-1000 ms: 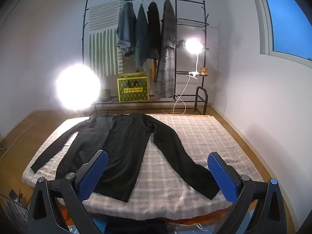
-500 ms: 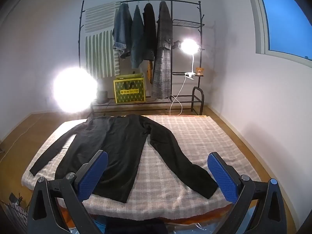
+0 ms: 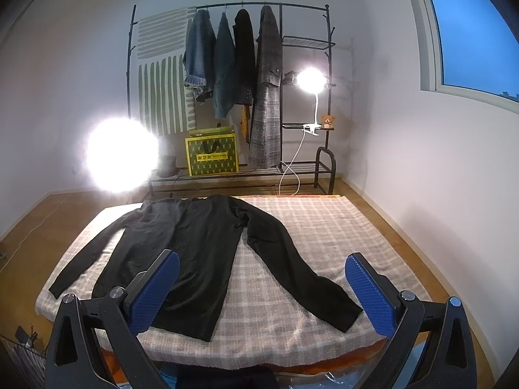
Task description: Fold large clothes
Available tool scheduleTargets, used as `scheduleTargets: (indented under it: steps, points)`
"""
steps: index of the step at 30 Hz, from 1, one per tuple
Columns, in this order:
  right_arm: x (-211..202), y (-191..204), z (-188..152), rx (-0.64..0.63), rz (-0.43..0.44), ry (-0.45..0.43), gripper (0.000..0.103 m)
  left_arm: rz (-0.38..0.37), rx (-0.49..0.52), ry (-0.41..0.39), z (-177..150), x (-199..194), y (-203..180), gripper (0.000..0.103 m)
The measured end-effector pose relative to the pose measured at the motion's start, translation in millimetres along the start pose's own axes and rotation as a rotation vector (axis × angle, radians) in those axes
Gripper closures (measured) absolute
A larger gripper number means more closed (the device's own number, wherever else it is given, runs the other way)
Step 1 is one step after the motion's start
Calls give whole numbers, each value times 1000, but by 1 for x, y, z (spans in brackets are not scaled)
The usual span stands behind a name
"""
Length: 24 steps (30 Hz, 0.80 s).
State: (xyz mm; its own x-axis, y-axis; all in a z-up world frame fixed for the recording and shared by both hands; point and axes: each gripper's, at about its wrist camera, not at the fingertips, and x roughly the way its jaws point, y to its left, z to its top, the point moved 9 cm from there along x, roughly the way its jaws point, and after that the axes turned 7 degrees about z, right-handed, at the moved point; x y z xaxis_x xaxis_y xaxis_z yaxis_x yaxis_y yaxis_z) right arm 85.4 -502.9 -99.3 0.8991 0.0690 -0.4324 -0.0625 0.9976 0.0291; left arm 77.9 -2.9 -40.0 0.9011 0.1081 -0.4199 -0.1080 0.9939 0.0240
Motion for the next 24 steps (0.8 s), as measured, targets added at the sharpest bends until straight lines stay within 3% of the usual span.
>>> scheduleTargets:
  steps: [24]
  points:
    - [2,6,8,-22,-14,-10,0,-8,-18,8,-6,1,5,0]
